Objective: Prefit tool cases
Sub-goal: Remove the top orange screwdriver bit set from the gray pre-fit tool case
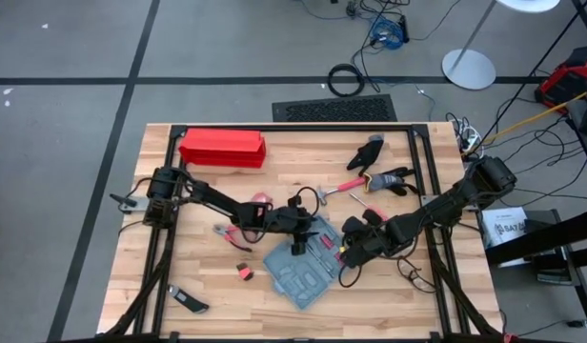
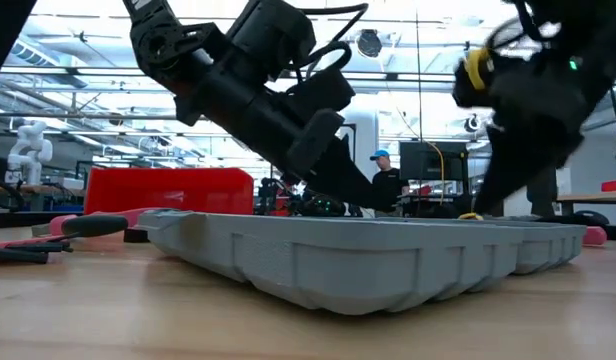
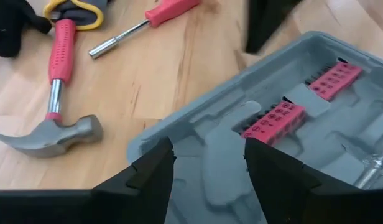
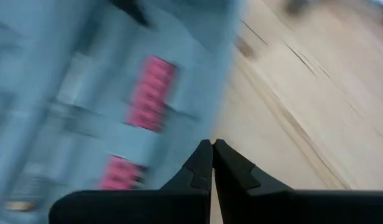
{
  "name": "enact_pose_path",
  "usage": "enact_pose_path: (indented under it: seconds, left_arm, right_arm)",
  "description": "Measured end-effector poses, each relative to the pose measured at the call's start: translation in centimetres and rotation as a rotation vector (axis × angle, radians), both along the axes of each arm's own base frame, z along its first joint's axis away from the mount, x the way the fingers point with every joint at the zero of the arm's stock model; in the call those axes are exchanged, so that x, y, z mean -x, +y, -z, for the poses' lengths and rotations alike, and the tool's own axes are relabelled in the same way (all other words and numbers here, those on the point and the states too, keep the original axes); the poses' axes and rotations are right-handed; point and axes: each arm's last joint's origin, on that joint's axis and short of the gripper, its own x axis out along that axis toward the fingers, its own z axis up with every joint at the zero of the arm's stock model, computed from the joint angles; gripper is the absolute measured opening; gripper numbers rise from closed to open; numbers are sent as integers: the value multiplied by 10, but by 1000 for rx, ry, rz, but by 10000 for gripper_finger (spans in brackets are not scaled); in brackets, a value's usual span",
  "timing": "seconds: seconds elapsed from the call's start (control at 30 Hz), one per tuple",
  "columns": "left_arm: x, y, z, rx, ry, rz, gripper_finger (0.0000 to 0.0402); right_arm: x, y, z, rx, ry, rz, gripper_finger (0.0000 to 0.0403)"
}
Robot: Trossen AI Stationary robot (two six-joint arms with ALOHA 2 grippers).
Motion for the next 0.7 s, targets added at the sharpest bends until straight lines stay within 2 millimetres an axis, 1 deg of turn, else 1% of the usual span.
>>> enact_pose_path:
  seconds: [0.13,0.3,0.37,0.47,0.7]
  left_arm:
    - [-3,1,16,-2,8,-12,202]
    - [-12,0,38,45,-71,-40,202]
    - [-12,0,48,61,-67,-53,202]
    - [-12,1,55,84,-54,-68,202]
    - [-11,2,54,91,-56,-61,202]
  right_arm:
    - [-17,7,-15,-1,-113,-84,0]
    - [-27,11,-17,-1,-182,-135,0]
    - [-28,12,-12,-5,-172,-133,0]
    - [-30,14,-3,-29,-133,-149,0]
    - [-33,17,20,-23,-47,-171,0]
